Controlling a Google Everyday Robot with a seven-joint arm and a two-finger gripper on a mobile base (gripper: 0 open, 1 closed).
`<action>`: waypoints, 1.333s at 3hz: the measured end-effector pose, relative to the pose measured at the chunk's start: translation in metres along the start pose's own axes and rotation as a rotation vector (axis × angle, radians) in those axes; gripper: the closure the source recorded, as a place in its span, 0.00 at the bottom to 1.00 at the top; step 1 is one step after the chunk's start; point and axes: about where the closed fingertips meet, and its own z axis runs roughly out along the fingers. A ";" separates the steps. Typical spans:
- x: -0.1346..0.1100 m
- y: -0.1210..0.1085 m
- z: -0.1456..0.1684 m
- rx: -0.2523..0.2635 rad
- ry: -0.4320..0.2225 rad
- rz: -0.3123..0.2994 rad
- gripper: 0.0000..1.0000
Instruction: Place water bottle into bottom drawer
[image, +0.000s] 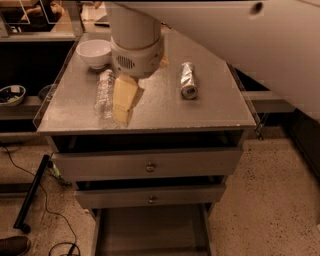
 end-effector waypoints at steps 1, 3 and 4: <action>-0.066 -0.001 -0.010 0.006 -0.056 -0.023 0.00; -0.065 -0.003 -0.008 -0.001 -0.110 -0.043 0.00; -0.060 -0.007 -0.003 -0.025 -0.198 -0.078 0.00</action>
Offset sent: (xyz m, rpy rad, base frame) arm 0.0260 0.0695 0.0222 -0.0208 0.0233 0.0384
